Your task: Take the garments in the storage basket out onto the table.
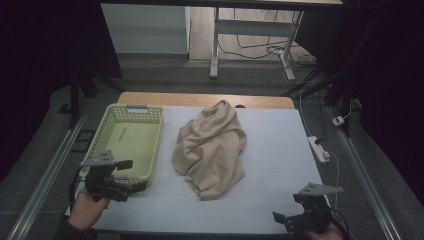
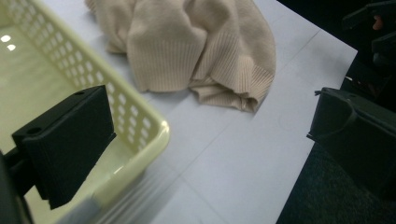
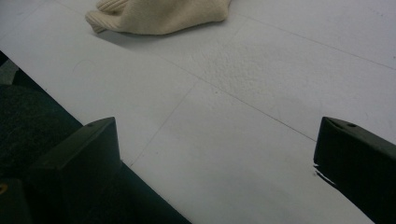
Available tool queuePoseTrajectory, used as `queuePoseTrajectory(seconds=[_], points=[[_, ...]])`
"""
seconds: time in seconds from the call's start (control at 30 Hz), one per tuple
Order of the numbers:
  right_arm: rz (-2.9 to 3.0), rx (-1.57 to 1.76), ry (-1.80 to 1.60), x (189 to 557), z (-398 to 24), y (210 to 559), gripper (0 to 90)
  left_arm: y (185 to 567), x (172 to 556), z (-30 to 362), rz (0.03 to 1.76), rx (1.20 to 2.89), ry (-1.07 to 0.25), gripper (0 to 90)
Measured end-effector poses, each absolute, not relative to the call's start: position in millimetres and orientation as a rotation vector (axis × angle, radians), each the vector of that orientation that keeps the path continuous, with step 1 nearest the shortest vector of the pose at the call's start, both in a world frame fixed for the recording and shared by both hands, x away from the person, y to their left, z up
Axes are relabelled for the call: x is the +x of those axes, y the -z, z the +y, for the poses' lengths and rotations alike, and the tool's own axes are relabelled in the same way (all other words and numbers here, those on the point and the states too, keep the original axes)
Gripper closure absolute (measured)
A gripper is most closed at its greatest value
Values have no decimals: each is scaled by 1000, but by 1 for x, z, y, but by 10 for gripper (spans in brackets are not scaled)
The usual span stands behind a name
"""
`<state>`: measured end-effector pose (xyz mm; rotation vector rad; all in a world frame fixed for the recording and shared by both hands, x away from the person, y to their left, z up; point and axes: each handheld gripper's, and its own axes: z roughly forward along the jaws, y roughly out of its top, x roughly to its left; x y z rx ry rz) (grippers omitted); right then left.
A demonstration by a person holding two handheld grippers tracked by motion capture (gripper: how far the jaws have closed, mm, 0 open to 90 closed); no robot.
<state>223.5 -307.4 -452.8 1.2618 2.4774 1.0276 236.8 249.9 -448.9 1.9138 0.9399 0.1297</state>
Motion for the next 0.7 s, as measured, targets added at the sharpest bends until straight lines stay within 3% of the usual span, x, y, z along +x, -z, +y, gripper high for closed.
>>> queuePoseTrajectory(seconds=[0.7], points=[[2477,1267,-1013,224,-306,453,4,472,187,305,1128,1876,-190,0]])
